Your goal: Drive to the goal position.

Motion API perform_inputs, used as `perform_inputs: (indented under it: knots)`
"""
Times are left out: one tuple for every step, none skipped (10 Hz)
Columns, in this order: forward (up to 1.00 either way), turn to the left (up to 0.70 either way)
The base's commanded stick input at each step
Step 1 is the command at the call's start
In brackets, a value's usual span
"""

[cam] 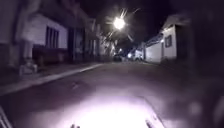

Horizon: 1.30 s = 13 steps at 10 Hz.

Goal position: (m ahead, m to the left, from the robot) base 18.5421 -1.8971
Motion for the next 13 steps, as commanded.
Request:
perform_inputs:
  knots:
    - [1.00,0.00]
    - [1.00,0.00]
    - [1.00,0.00]
    - [1.00,0.00]
    - [1.00,0.00]
    - [1.00,0.00]
    - [1.00,0.00]
    - [1.00,0.00]
    - [1.00,0.00]
    - [1.00,0.00]
    - [1.00,0.00]
    - [1.00,0.00]
    - [1.00,0.00]
